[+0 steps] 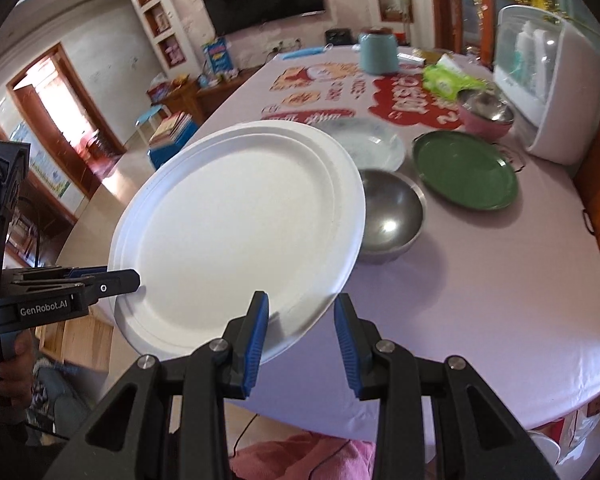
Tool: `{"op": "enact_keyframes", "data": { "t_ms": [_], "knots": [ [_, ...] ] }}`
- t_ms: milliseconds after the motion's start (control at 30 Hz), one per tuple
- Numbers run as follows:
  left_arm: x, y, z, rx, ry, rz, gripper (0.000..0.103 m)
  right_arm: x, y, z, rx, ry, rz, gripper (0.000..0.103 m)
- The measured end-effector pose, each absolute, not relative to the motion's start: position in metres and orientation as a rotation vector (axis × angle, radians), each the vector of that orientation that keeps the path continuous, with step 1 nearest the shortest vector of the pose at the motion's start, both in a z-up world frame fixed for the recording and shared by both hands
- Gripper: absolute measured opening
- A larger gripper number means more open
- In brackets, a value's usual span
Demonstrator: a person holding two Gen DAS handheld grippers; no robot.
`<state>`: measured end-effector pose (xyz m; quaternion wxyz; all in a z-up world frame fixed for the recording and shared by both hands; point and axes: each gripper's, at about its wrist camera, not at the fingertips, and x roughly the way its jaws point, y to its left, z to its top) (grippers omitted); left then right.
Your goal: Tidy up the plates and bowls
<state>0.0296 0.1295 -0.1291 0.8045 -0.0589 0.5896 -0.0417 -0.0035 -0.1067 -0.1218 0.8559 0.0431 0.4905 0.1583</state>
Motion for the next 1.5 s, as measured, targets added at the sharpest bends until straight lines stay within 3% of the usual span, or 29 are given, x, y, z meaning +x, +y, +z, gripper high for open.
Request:
{"op": "enact_keyframes", "data": {
  "t_ms": [700,1367,1500],
  "knots": [
    [0.013,0.145,-0.193,-0.149,1.4,-0.03,0.033,0.002,-0.092,-0.19,0.091,1.245,0.376,0.034],
    [0.035,0.137,-0.219,-0.118,1.42,-0.076,0.033,0.011,-0.102,-0.218,0.109,1.28,0.308,0.034],
    [0.034,0.142,-0.218,-0.13,1.414,-0.083,0.038,0.012,-0.102,-0.218,0.107,1.279,0.312,0.034]
  ]
}}
